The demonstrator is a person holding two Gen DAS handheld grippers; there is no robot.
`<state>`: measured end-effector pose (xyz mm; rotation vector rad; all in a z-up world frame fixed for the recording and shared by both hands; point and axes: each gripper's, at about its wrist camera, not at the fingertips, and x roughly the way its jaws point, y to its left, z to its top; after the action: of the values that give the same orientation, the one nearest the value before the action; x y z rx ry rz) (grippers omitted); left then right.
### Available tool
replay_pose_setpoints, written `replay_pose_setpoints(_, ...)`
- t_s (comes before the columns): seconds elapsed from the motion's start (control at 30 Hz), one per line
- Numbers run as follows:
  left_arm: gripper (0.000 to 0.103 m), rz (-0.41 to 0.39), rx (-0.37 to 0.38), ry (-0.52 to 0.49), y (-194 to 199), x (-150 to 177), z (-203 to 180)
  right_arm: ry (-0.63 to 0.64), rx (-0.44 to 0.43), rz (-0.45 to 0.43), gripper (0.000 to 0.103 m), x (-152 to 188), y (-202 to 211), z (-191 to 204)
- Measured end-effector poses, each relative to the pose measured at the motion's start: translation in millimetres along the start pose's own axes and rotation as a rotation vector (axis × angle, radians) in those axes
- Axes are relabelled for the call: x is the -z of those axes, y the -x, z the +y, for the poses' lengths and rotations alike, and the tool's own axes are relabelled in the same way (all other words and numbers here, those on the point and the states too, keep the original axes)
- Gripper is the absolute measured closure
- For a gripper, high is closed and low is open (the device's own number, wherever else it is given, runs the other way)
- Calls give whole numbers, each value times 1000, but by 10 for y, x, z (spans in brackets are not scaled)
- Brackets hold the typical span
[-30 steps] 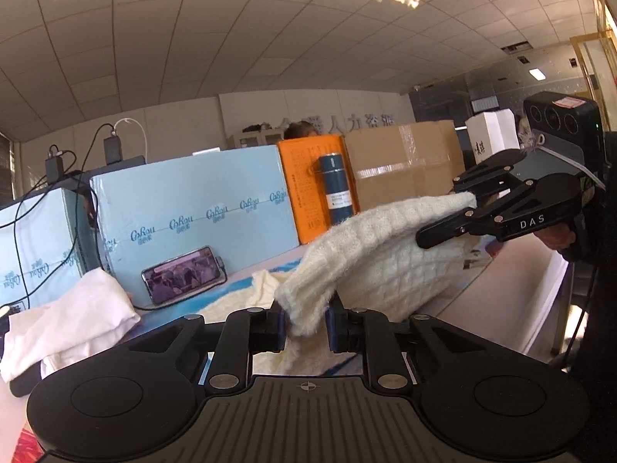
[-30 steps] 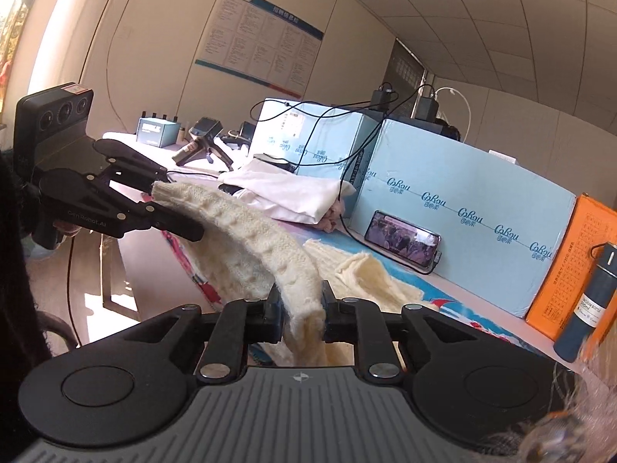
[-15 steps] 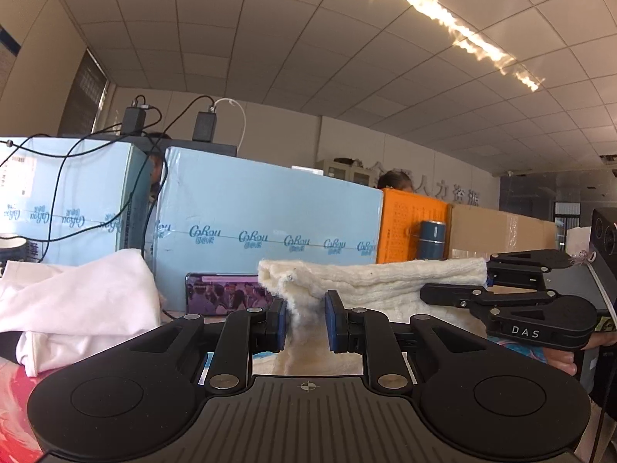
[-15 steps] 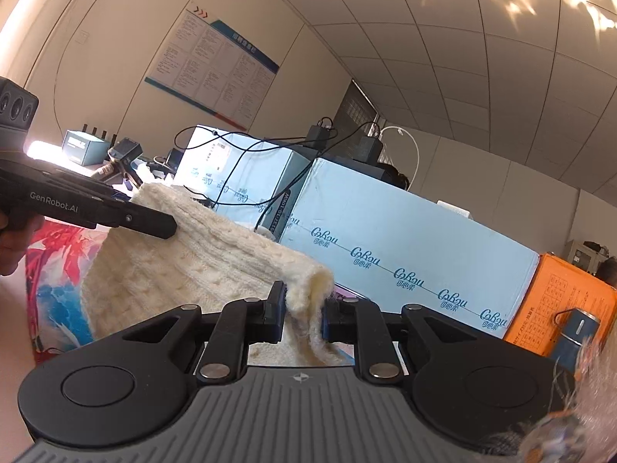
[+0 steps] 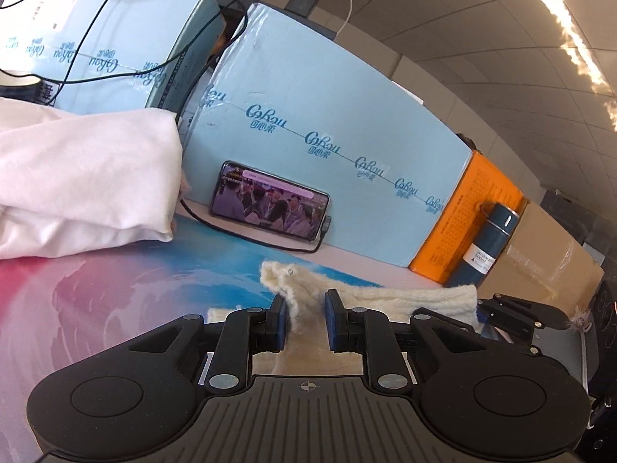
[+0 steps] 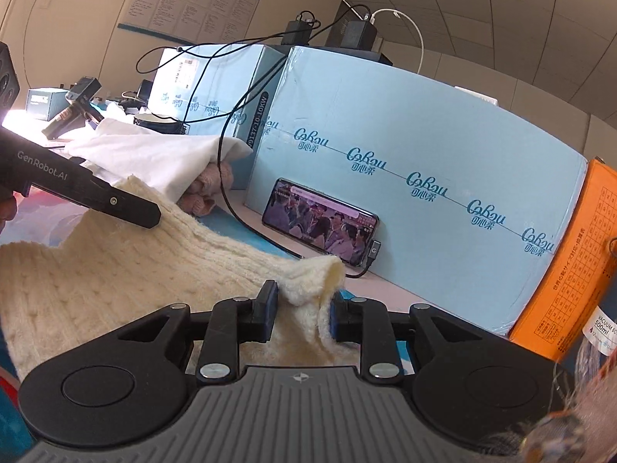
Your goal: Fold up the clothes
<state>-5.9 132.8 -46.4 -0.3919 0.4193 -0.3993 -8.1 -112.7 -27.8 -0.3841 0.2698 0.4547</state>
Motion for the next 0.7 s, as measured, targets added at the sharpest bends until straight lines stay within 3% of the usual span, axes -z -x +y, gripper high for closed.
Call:
replay_pose_setpoints(0.03,82,9,2,22,-8,5,39,-1,7,17,79,20,-35,6)
replay_pose_setpoints(0.1,68,3,13,29,16,12,55,0,27,35,77,33,-63,18)
replay_pose_setpoints(0.17,25,-18,20,23,60,18,46,-4,47,52,71,42,-75,29)
replay_pose_setpoints(0.23,11,-43,5,-28,109,28,-43,-13,67,85,64,53,-110,32)
replay_pose_setpoints(0.33,9,-49,-19,-96,131,31,-168,-72,95,100,51,60,-110,-40)
replay_pose_setpoints(0.4,7,-27,-30,-99,109,25,-176,-177,102,106,37,43,-54,-144)
replay_pose_setpoints(0.53,5,6,-76,-97,64,31,-176,-367,110,62,33,-15,218,-335)
replay_pose_setpoints(0.6,5,19,-91,-100,50,34,-178,-397,124,29,21,-7,379,-359)
replay_pose_setpoints(0.7,5,38,-90,-96,33,36,-165,-447,115,36,21,83,492,-374)
